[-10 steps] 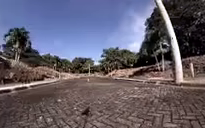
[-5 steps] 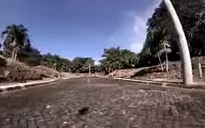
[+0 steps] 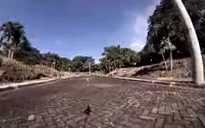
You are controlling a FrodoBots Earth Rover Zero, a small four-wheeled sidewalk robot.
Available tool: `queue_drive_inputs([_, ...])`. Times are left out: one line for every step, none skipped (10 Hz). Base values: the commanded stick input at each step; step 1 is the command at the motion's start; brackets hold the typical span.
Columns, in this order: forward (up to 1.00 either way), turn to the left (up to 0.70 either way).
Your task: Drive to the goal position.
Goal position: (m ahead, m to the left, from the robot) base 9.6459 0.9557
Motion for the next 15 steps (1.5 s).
queue_drive_inputs([1.00, 0.00])
queue_drive_inputs([1.00, 0.00])
queue_drive_inputs([1.00, 0.00])
queue_drive_inputs([1.00, 0.00])
queue_drive_inputs([1.00, 0.00])
queue_drive_inputs([1.00, 0.00])
queue_drive_inputs([1.00, 0.00])
queue_drive_inputs([1.00, 0.00])
queue_drive_inputs([1.00, 0.00])
queue_drive_inputs([1.00, 0.00])
queue_drive_inputs([1.00, 0.00])
queue_drive_inputs([1.00, 0.00])
queue_drive_inputs([1.00, 0.00])
queue_drive_inputs([1.00, 0.00])
queue_drive_inputs([1.00, 0.00])
